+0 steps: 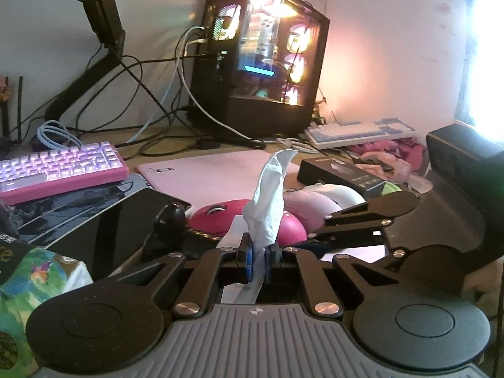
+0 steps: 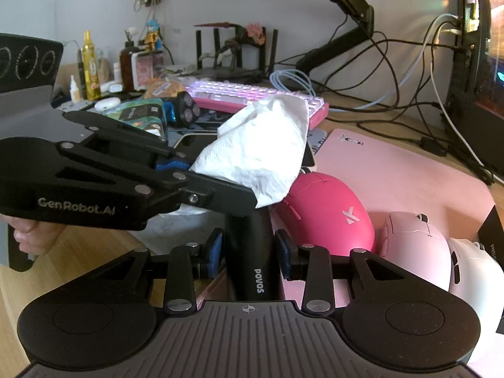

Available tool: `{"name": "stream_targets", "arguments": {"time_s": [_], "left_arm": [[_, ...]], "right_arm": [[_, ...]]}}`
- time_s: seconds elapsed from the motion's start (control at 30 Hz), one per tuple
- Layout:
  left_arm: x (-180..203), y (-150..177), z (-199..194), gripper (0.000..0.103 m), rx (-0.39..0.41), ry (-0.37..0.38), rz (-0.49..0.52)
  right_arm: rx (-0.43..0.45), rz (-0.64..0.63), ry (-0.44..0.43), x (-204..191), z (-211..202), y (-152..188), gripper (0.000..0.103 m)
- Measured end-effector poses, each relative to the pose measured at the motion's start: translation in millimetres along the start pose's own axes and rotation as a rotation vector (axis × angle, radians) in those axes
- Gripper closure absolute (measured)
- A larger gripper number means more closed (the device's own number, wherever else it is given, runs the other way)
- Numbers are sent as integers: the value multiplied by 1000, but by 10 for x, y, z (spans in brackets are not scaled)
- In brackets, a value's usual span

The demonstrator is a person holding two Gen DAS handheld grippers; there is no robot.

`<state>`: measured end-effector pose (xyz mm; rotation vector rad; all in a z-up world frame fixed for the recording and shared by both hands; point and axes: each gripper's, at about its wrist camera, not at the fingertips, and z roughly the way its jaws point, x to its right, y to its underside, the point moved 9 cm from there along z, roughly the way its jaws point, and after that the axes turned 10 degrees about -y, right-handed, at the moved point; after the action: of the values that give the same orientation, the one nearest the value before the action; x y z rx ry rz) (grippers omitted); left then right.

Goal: Clean container
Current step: 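Continue wiping the device surface with the tissue in the left gripper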

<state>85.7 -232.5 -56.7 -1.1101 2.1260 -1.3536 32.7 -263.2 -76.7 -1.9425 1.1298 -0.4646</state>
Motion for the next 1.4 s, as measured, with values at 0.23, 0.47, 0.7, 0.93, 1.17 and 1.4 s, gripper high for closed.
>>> {"name": "stream_targets", "arguments": {"time_s": [0.23,0.47,0.7,0.93,1.17,1.4], "left_arm": [[78,9,-28,92,-1,34,31],[196,41,-38,92,-10,111,45],[217,59,-31,92,-15,139,37],[171,47,-6,92,-11,116,30],[42,11,16,92,-2,41,5],[-5,-14,21,92,0,10,-1]], "right_arm": [[0,0,0,-1,0,1,64],[0,2,-1,3,-2,2,64],[0,2,-1,10,-5,0,64],[0,3,-2,27,-8,-2,64],[0,3,-2,23,-8,-1,63],[1,4,-3,21,-7,-3,63]]}}
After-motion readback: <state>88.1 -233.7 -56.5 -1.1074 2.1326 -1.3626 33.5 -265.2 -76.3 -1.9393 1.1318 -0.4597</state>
